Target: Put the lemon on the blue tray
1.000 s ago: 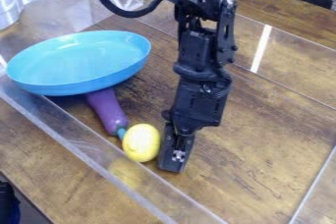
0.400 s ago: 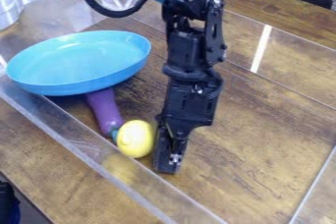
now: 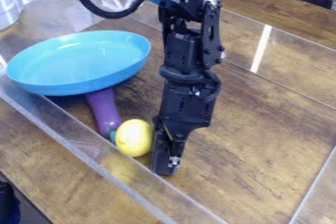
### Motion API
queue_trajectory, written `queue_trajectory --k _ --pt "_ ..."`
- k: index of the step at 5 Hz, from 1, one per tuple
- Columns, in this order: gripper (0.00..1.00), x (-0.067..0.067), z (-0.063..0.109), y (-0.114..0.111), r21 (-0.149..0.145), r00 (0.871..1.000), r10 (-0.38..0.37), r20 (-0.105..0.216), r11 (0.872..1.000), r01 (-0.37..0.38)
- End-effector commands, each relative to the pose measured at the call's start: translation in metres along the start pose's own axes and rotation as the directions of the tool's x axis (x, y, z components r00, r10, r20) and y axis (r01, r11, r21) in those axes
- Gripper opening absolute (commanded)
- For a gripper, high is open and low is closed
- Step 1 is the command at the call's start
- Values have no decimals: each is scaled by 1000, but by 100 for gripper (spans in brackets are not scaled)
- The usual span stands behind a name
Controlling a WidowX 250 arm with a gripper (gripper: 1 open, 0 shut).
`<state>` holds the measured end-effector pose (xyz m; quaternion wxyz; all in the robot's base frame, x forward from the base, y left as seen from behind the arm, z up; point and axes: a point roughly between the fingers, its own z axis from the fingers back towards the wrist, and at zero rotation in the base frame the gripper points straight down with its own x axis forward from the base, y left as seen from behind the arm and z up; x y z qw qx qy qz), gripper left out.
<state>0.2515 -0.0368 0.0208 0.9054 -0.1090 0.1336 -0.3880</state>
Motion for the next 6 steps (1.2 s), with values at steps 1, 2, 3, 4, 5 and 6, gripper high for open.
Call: queue_trajectory --k 1,2,3,4,5,6 --pt "0 2 29 0 67 999 -24 48 998 21" --pt "0 6 26 2 79 999 -31 40 997 28" --pt "0 9 21 1 88 999 -38 32 995 35" --pt "0 5 19 11 93 999 -38 29 995 35" --pt "0 2 18 21 99 999 -35 28 995 32" --pt "0 -2 18 30 103 999 -33 27 994 30"
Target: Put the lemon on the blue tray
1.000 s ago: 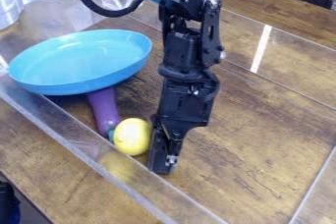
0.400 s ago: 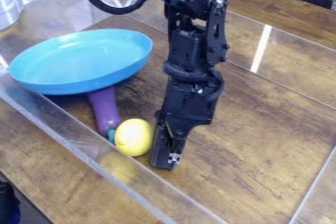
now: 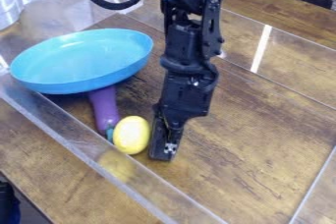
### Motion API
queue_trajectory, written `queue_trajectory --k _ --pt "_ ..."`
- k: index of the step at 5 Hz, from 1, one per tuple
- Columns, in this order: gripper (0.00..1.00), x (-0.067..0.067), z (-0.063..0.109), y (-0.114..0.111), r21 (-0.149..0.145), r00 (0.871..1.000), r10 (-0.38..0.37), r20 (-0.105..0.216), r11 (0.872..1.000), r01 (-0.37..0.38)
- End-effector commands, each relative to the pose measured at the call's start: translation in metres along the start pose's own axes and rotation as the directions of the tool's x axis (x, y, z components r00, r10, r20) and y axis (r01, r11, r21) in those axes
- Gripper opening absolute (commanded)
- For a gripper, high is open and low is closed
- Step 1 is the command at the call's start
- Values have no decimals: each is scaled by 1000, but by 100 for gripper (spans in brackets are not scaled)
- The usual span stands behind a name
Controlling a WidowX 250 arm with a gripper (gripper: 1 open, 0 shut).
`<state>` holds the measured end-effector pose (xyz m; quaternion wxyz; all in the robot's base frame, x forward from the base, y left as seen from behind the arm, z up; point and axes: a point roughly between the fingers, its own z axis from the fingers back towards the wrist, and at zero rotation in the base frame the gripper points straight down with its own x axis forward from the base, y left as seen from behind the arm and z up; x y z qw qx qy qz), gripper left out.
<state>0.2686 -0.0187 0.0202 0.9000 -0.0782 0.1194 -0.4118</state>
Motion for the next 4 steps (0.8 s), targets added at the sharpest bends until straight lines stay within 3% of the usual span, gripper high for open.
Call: queue_trajectory --k 1,4 --pt "0 7 11 1 32 999 19 36 999 -20" --pt "0 29 7 -17 31 998 37 50 999 -39"
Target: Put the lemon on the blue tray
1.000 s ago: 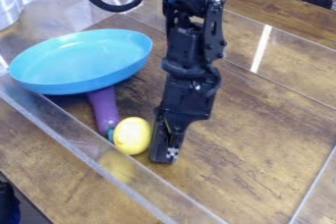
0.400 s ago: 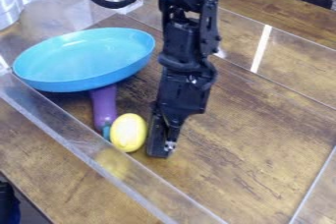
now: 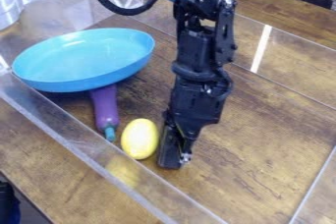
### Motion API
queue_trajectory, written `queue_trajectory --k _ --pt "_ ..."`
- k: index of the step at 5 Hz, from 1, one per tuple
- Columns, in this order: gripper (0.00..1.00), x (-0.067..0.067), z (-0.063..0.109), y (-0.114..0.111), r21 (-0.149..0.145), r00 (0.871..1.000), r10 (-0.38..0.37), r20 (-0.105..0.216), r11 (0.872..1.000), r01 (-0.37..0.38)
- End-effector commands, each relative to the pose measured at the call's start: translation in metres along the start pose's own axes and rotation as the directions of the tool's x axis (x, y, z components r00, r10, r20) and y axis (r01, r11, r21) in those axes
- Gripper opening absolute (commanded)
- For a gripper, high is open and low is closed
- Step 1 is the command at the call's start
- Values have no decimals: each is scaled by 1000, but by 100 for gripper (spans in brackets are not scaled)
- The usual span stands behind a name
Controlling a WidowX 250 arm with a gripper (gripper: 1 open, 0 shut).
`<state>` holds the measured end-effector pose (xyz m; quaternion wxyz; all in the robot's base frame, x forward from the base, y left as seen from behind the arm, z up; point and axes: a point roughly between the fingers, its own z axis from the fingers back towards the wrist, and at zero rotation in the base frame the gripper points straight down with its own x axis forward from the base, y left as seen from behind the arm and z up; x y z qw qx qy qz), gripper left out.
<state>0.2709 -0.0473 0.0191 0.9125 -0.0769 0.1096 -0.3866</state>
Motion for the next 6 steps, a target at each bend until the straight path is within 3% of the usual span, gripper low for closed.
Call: queue_trajectory --k 1,3,6 --pt "0 2 8 3 31 998 -54 9 998 54" --pt "0 -6 10 10 42 990 -135 -30 990 136" --pt "0 -2 10 6 14 999 36 -17 999 -35"
